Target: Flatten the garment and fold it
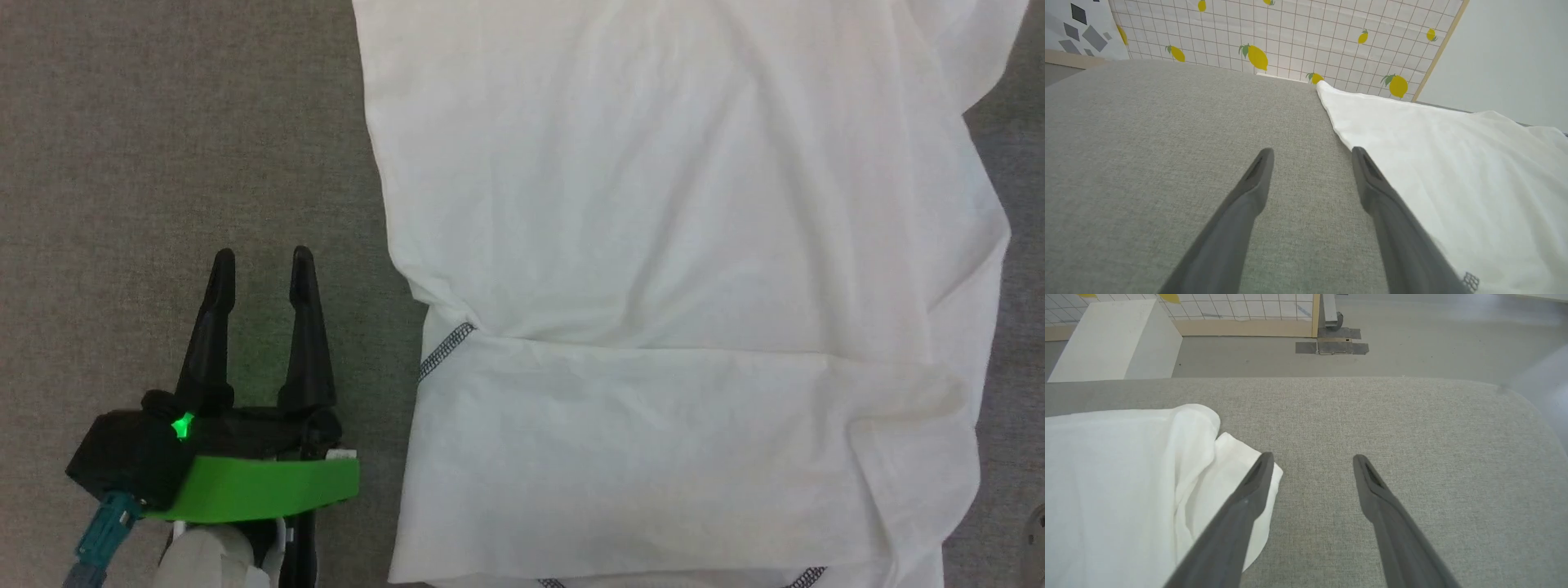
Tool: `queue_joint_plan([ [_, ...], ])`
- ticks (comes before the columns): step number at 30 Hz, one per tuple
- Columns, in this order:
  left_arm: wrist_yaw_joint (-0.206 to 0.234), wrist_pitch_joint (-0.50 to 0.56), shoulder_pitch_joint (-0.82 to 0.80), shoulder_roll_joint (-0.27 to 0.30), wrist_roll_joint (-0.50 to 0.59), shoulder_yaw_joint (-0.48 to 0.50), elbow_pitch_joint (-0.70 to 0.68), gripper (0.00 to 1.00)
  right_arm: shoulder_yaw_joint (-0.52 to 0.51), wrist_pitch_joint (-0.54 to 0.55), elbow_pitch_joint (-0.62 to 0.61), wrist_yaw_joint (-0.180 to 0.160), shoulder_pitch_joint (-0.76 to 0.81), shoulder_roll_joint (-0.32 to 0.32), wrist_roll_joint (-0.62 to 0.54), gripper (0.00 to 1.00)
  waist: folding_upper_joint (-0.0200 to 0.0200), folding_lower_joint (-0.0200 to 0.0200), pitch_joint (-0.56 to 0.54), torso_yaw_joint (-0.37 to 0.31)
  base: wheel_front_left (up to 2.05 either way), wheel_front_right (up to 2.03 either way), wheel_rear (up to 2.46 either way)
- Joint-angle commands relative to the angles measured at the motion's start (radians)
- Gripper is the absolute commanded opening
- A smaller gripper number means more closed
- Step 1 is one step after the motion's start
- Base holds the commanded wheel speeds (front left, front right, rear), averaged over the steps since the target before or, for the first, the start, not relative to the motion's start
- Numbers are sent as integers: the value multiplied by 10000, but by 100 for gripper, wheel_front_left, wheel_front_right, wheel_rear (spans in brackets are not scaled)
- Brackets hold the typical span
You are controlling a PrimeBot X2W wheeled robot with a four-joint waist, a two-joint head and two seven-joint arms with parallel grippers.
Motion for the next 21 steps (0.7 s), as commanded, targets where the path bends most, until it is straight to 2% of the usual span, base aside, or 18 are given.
queue_joint_plan([
  [1, -110, -37, -205, -112, 154, 30, 68, 100, -65, 37, 130, -13, -180, 5, -100, 100, 0, -2, 631, 546, 0, 0, 0],
  [10, -619, -37, -384, -554, 394, 294, 413, 100, -163, 571, 582, -13, 52, 240, -21, 100, 0, -2, 926, 852, 0, 0, 0],
  [11, -674, -37, -401, -599, 424, 316, 454, 100, -219, 631, 584, -13, 97, 287, -18, 46, 0, -2, 924, 869, 0, 0, 0],
  [12, -716, -37, -414, -633, 448, 334, 485, 100, -260, 648, 587, -13, 127, 304, -47, 15, 0, -2, 918, 879, 0, 0, 0],
  [13, -763, -38, -426, -672, 476, 359, 525, 100, -317, 658, 602, -13, 159, 323, -107, 0, 0, -2, 902, 883, 0, 0, 0],
  [17, -895, -38, -398, -764, 575, 497, 691, 100, -525, 428, 602, -13, 187, 439, -346, 0, 0, -2, 698, 785, 0, 0, 0],
  [18, -989, -38, -349, -782, 659, 602, 807, 100, -717, -91, 617, -13, 127, 463, -400, 0, 0, -2, 361, 637, 0, 0, 0],
  [21, -1061, -38, -248, -794, 720, 719, 898, 100, -1160, -659, 694, -13, 81, 383, -429, 0, 0, -2, -145, 443, 0, 0, 0],
])
